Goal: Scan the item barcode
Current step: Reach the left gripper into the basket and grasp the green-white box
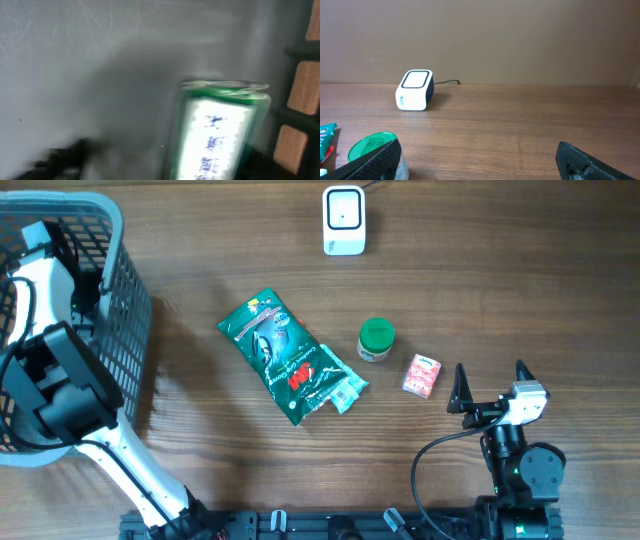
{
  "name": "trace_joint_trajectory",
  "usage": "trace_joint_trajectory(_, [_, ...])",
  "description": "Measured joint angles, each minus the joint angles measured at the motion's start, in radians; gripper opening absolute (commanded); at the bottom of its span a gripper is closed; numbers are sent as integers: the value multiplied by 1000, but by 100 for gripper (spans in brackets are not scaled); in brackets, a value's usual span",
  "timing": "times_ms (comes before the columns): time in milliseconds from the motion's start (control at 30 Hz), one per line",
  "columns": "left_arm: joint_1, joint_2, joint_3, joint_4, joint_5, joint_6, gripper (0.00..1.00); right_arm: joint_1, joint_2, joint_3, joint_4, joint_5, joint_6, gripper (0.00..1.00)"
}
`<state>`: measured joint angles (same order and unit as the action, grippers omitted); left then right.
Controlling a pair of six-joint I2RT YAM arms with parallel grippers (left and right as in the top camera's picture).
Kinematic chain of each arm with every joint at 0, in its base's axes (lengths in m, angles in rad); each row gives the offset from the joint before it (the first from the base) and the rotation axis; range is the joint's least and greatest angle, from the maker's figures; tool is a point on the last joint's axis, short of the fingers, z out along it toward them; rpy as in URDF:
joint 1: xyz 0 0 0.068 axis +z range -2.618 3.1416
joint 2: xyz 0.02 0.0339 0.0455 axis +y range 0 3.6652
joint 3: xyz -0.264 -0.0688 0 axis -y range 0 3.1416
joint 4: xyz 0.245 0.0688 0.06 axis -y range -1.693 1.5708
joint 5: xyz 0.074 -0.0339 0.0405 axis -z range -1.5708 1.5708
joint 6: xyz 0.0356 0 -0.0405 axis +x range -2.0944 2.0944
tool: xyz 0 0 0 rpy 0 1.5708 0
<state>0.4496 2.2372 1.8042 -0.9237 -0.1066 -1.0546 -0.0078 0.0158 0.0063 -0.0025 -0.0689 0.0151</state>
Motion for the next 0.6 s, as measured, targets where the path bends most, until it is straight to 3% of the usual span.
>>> trace_joint_trajectory(67, [0, 3, 0, -27, -3, 2, 34, 0, 0, 0, 0, 0, 0, 100])
trace_joint_trajectory(167, [0, 4, 1, -60, -3, 25, 27, 0, 0, 0, 0, 0, 0, 100])
trace_joint_trajectory(600, [0, -15, 0, -158, 1, 70, 27, 0, 0, 0, 0, 0, 0, 100])
